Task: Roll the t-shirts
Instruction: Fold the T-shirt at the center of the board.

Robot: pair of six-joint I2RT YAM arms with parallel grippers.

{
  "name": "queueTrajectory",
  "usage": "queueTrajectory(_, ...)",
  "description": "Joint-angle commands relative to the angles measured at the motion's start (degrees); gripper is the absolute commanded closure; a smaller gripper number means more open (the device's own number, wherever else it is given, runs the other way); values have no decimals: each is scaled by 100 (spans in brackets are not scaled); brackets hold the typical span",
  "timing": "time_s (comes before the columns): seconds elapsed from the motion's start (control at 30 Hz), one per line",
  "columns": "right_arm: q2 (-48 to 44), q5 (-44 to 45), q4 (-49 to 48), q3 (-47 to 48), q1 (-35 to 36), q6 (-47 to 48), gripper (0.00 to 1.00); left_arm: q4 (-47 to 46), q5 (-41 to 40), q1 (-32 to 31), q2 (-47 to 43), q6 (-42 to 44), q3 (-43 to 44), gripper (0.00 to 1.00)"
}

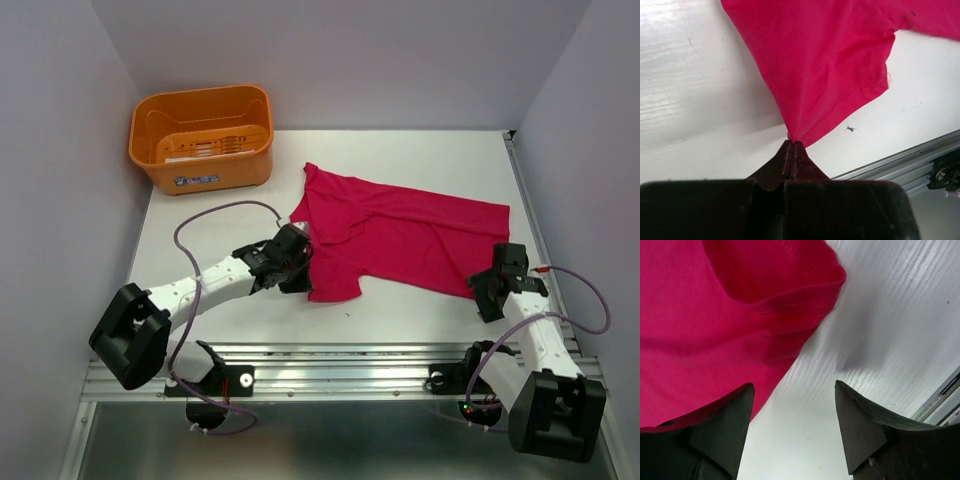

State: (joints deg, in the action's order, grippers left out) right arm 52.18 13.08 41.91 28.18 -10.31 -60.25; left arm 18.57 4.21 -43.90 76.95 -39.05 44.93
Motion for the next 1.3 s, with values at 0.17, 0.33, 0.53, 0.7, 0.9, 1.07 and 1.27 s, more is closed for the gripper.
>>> queueTrajectory(0.17, 327, 370, -368, -67, -191, -110, 32, 411, -298, 347, -356, 178, 60, 100)
queueTrajectory(0.33, 275, 511, -403, -225, -191, -215, 38, 420, -306, 549, -365, 204, -63, 100)
queueTrajectory(0.53, 345, 616, -535, -357, -191, -329, 47, 428, -298, 803, -496, 301, -89, 100)
queueTrajectory(0.7, 231, 722, -596, -287, -191, -373, 49, 446, -228, 901, -532, 415, -72, 100)
queueTrajectory(0.9, 274, 837, -737, -252, -191, -409, 50, 420, -175, 918, -470, 477, -45, 100)
queueTrajectory(1.07, 442, 652, -1193, -419, -191, -453, 60, 402, -157, 918, -461, 495, -63, 100)
queueTrajectory(1.27, 389, 608, -1168, -288, -191, -312, 99, 499, -245, 918, -496, 530, 112, 100)
